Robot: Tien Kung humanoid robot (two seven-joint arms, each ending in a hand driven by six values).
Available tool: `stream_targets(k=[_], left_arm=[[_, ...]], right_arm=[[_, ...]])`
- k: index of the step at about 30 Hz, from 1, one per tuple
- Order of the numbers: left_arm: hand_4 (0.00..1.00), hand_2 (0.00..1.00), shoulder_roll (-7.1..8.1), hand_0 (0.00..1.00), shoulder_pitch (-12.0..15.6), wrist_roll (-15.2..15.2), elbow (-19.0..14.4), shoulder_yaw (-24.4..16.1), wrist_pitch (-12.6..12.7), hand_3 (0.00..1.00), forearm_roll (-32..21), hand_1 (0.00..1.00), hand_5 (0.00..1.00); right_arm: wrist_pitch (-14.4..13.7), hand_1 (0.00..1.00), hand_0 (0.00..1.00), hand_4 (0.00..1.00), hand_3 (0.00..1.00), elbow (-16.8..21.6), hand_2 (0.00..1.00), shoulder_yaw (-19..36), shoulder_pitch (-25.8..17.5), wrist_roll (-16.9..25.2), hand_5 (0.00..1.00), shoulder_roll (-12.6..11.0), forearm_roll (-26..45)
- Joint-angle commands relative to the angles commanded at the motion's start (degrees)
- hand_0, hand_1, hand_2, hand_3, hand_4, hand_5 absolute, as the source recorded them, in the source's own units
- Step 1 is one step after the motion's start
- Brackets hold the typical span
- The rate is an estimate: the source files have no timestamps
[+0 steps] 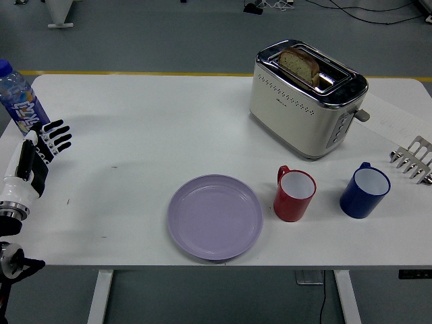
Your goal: Push plate across desktop
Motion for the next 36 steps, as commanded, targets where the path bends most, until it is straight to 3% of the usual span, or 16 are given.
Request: stream_targets(k=[28, 36], left_arm=[[0.548, 0.717, -0.78, 0.74, 0.7, 1.5, -0.2, -3.3, -0.4, 0.698, 1.6, 0.733, 0.998], [0.549, 0.728, -1.19, 0.744, 1.0, 0.5, -0.3, -6.0, 1.2, 0.698, 5.5, 0.743, 0.998]], right_arm=[[-0.2, 0.595, 0.638, 0.475, 0.759, 0.0, 0.681, 0.2, 0.1, -0.2, 0.528, 0.1, 0.1], [-0.2, 0.596, 0.638, 0.476, 0.759, 0.0, 0.681, 0.1, 0.1, -0.2, 0.529, 0.0, 0.1]])
